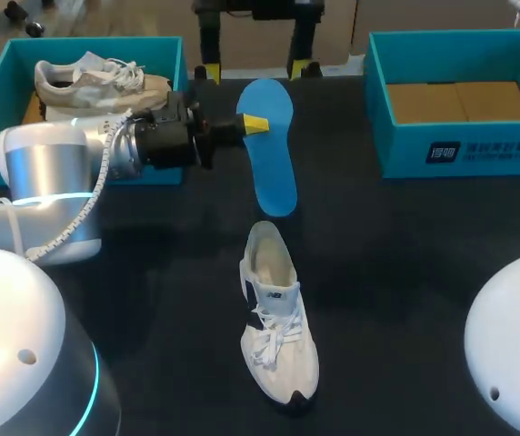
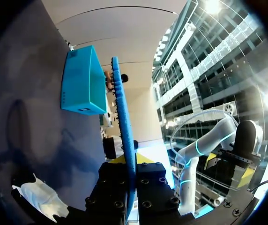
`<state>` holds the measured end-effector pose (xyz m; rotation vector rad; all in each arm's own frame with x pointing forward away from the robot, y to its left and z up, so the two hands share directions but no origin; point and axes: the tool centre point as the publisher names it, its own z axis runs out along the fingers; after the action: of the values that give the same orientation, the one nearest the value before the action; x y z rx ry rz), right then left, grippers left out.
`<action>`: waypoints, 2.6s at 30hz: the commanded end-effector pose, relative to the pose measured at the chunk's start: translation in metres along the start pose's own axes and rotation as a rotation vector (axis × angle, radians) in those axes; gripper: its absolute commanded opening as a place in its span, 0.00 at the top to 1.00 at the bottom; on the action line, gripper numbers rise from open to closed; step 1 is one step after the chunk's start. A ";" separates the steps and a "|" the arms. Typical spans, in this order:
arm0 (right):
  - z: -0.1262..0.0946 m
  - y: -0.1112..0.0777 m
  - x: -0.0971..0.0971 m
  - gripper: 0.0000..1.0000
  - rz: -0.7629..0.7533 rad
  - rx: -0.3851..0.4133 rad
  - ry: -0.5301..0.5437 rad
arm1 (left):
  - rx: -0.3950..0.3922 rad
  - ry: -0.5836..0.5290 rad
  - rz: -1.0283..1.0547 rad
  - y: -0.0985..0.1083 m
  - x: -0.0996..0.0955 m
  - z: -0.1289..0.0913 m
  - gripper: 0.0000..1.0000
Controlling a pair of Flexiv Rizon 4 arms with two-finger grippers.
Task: Take the shoe out of the shoebox, open the shoe tongue, remove and reinsert the insole, then place the shoe into the shoebox
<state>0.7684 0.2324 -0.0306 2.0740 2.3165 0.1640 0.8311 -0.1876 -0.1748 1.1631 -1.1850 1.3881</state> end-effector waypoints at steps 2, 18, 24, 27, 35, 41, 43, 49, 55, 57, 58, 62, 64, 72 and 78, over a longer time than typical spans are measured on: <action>-0.003 0.002 -0.005 0.00 0.019 -0.007 0.011 | 0.004 -0.001 0.000 0.001 0.000 0.001 1.00; 0.010 -0.003 -0.060 0.00 0.090 -0.026 0.626 | 0.004 -0.001 0.000 0.001 0.000 0.001 1.00; 0.016 -0.002 -0.069 0.00 0.105 -0.005 0.753 | 0.004 -0.001 0.000 0.001 0.000 0.001 1.00; 0.017 -0.002 -0.072 0.00 0.099 0.006 0.798 | 0.004 -0.001 0.000 0.001 0.000 0.001 1.00; 0.019 -0.008 -0.083 0.00 0.103 0.017 0.902 | 0.004 -0.001 0.000 0.001 0.000 0.001 1.00; 0.028 -0.008 -0.089 0.00 0.105 0.029 1.008 | 0.004 -0.001 0.000 0.001 0.000 0.001 1.00; 0.033 -0.007 -0.090 0.00 0.101 0.032 1.061 | 0.004 -0.001 0.000 0.001 0.000 0.001 1.00; 0.050 -0.004 -0.100 0.00 0.105 0.020 1.215 | 0.004 -0.001 0.000 0.001 0.000 0.001 1.00; 0.059 -0.002 -0.108 0.00 0.117 0.011 1.303 | 0.004 -0.001 0.000 0.001 0.000 0.001 1.00; 0.062 -0.002 -0.111 0.00 0.122 0.006 1.338 | 0.004 -0.001 0.000 0.001 0.000 0.001 1.00; 0.063 -0.002 -0.112 0.00 0.128 0.008 1.345 | 0.004 -0.001 0.000 0.001 0.000 0.001 1.00; 0.070 -0.001 -0.115 0.00 0.132 0.011 1.399 | 0.004 -0.001 0.000 0.001 0.000 0.001 1.00; 0.073 -0.002 -0.116 0.00 0.136 0.007 1.421 | 0.004 -0.001 0.000 0.001 0.000 0.001 1.00; 0.081 0.000 -0.114 0.00 0.144 -0.001 1.450 | -0.005 0.004 0.027 0.000 0.001 0.000 1.00; 0.082 0.003 -0.111 0.00 0.138 0.001 1.456 | -0.012 0.011 0.092 -0.004 0.007 -0.007 1.00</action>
<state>0.7895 0.1244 -0.1143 2.4447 2.5031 2.1804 0.8338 -0.1851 -0.1697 1.1110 -1.2415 1.4495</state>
